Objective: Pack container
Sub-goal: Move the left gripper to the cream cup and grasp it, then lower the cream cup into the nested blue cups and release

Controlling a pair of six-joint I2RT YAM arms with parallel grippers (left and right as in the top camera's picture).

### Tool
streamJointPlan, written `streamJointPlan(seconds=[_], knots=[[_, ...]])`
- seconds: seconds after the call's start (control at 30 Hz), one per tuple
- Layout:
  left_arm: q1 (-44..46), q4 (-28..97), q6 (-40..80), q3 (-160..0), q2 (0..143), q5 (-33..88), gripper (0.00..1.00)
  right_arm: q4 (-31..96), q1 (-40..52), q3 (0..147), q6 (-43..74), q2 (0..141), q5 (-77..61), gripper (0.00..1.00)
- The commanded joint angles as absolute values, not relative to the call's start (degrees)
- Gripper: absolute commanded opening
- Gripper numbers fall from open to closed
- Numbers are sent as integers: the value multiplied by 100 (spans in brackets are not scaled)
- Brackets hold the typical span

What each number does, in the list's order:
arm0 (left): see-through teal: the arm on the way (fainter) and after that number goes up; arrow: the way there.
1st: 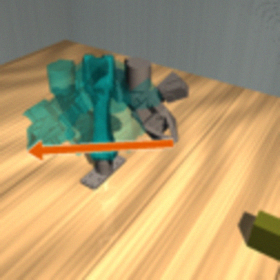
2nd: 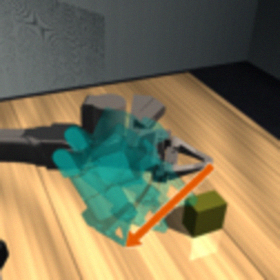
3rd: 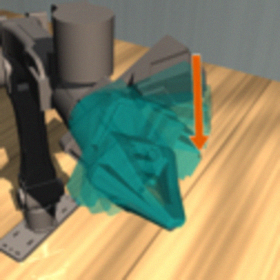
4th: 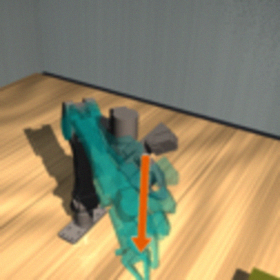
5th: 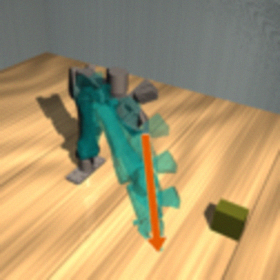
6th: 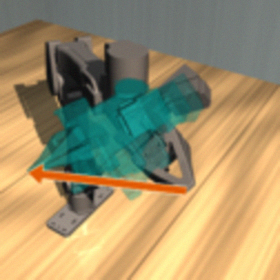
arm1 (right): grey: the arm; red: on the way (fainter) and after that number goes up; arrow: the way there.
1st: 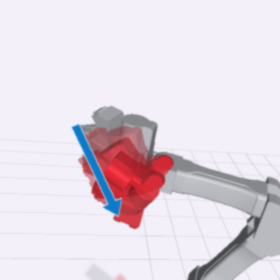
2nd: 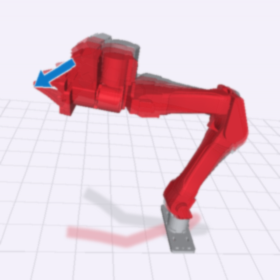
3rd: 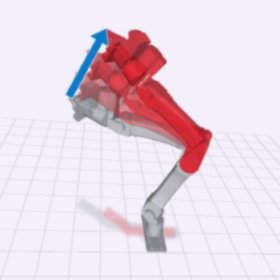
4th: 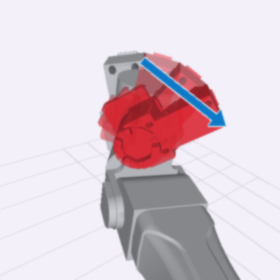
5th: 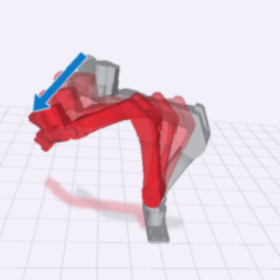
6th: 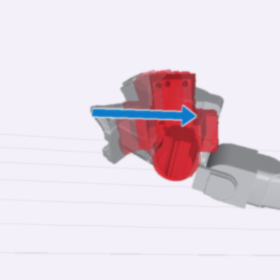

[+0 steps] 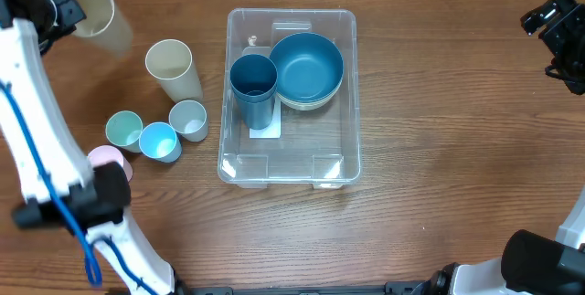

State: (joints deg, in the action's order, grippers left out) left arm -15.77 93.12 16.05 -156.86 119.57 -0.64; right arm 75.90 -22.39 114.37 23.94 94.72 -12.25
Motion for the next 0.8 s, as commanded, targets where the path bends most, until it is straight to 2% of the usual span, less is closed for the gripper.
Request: streamJointPlan(seconds=[0.0, 0.33, 0.77], knots=[[-908, 9620, 1317, -15876, 11102, 274, 4, 7557, -2231, 11472, 2405, 9435, -1253, 100], [1288, 9679, 753, -15546, 10562, 408, 4, 7557, -2231, 11472, 2405, 9435, -1253, 100], [1470, 9679, 786, -14103, 10562, 235, 5, 7557, -2231, 11472, 2405, 9435, -1256, 100]])
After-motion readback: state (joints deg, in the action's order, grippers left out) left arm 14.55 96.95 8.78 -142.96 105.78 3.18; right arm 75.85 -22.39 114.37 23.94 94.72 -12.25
